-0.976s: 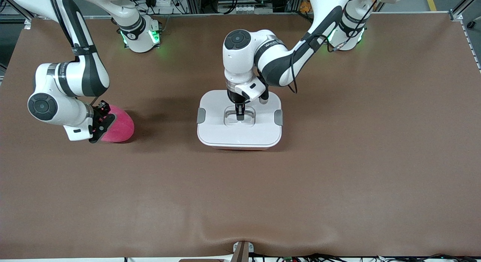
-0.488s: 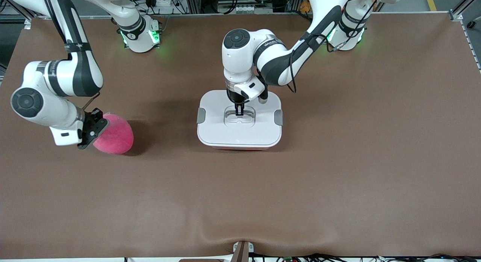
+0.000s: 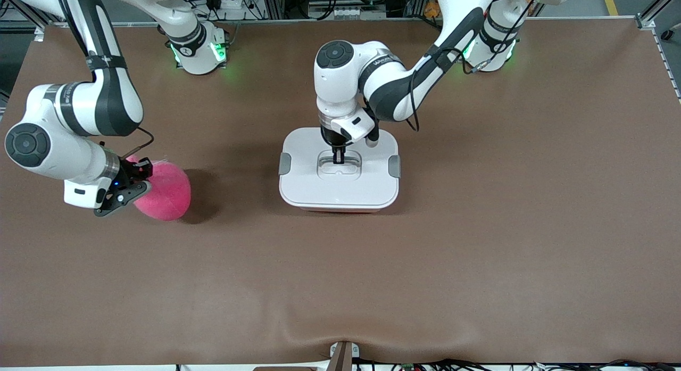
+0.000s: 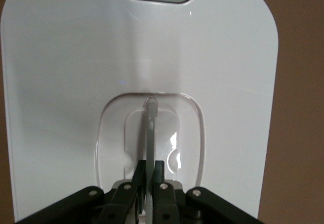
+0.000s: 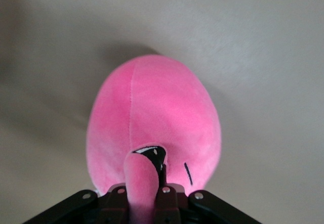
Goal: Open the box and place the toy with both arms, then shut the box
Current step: 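Grasp the lid handle with the left gripper while the right gripper grasps the toy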
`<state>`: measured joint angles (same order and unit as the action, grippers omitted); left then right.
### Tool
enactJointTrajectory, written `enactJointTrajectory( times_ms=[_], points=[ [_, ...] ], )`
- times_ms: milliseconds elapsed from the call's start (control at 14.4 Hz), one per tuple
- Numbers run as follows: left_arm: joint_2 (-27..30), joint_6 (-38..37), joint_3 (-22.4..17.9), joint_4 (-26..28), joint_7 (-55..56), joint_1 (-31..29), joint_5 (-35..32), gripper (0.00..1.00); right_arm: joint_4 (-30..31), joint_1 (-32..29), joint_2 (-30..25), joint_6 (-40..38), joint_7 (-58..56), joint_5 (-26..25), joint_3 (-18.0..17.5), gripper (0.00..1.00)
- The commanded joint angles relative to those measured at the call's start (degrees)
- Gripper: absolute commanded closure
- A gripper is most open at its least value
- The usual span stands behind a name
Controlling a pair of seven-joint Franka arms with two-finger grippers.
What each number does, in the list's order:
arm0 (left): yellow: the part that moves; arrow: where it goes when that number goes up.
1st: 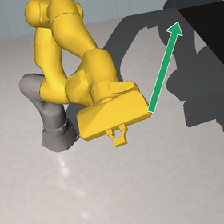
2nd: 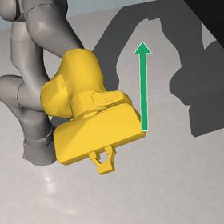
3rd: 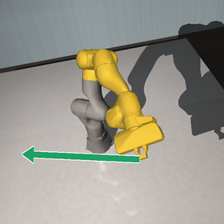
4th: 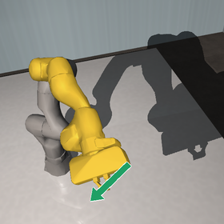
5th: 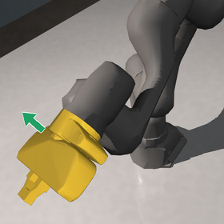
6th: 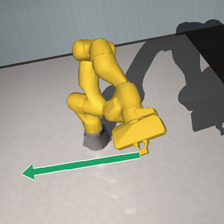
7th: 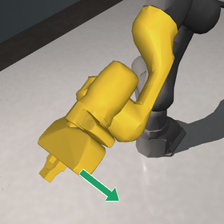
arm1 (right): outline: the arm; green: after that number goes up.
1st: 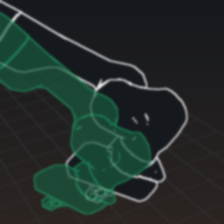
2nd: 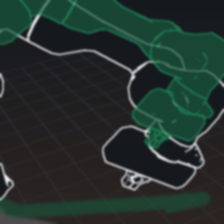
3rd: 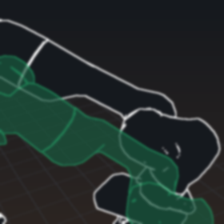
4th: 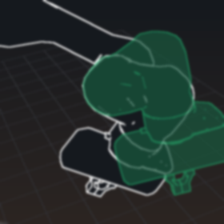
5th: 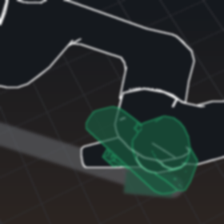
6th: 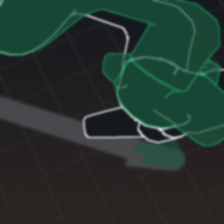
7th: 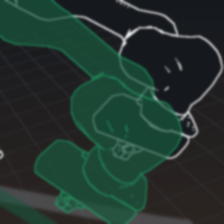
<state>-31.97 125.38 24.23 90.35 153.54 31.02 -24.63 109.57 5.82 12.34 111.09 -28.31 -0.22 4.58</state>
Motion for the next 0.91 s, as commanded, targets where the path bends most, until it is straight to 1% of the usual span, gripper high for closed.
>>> enactJointTrajectory(
  times_ms=[0, 209, 348, 418, 557, 697, 836],
  points=[
    [-0.19, 0.13, 0.03, -1.31, -2.19, 0.36, -1.39, 1.00, -1.46, 0.16, -0.12, -1.58, 3.78, 4.07, -0.10, 1.00],
    [0.07, 0.04, 0.12, -1.32, -2.28, 0.36, -1.30, 1.00, -5.84, 1.65, 1.19, -3.33, 4.84, 10.39, -0.10, 1.00],
    [0.07, 0.04, 0.20, -1.32, -2.37, 0.62, -1.12, 1.00, -9.97, 3.49, 3.65, -3.34, 4.93, 14.27, -0.10, 1.00],
    [0.24, 0.04, 0.20, -1.32, -2.37, 0.71, -1.04, 1.00, -12.34, 3.85, 4.70, -3.42, 4.85, 14.98, -0.10, 1.00],
    [0.77, -0.22, 0.20, -1.32, -2.54, 0.71, -1.04, 1.00, -15.95, 3.50, 6.38, -6.39, 4.93, 15.07, -0.10, 1.00],
    [1.56, -0.57, 0.82, -1.32, -3.59, 0.71, -0.95, 1.00, -17.72, 4.28, 7.69, -6.15, 5.37, 15.25, -0.10, 1.00],
    [2.61, -0.84, 0.91, -1.23, -3.95, 0.71, -0.95, 1.00, -21.92, 4.55, 11.11, -5.71, 8.95, 15.60, -0.19, 1.00]
  ],
)
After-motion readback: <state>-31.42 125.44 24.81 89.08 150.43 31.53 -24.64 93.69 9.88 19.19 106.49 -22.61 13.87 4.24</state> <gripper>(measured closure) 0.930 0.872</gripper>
